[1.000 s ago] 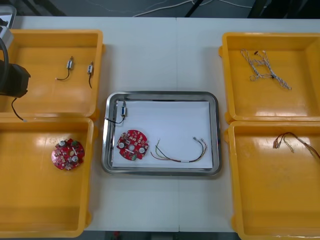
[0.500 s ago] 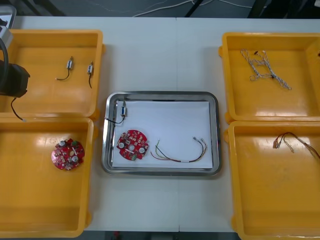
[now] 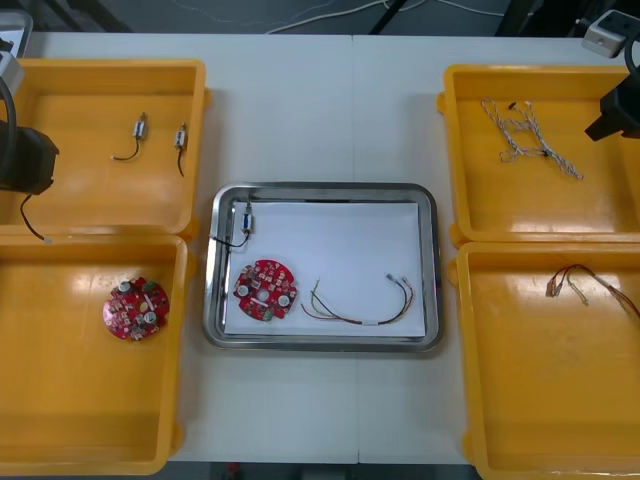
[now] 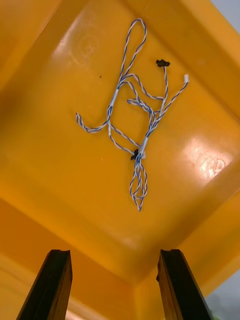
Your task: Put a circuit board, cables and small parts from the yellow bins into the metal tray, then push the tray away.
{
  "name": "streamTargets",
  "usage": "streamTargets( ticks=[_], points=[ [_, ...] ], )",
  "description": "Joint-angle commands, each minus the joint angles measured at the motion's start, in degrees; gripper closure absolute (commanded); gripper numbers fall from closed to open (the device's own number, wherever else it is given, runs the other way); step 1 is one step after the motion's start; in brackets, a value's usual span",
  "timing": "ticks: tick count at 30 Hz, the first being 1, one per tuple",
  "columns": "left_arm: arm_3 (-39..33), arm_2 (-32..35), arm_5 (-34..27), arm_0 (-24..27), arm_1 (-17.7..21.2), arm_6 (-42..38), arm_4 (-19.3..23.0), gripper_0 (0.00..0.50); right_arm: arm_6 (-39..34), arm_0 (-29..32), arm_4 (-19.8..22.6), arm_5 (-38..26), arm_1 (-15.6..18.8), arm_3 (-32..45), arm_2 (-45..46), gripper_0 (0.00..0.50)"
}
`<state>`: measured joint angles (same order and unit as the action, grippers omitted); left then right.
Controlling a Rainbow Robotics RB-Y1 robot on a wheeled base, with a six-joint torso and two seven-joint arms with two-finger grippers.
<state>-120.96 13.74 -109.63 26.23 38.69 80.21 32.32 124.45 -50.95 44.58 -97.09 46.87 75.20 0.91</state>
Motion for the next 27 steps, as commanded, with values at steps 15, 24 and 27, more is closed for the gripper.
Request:
streamTargets(
  ticks=[15, 24, 27],
  points=[
    [-1.9, 1.8, -0.4, -0.8, -1.5, -4.3, -1.6, 0.5, -4.8, 6.3, -2.0, 19.2, -2.0, -3.7, -1.7, 0.0],
    [-1.9, 1.7, -0.4, -0.8, -1.5, -4.2, -1.6, 0.5, -5.0, 6.2, -2.0, 27.1, -2.2, -9.4, -6.4, 0.0],
    [-2.0, 1.8, -0.4, -0.8, -1.5, -4.2, -1.7, 0.5, -4.9, 6.1, -1.9, 28.9, -2.3, -10.9, -7.3, 0.0]
  ],
)
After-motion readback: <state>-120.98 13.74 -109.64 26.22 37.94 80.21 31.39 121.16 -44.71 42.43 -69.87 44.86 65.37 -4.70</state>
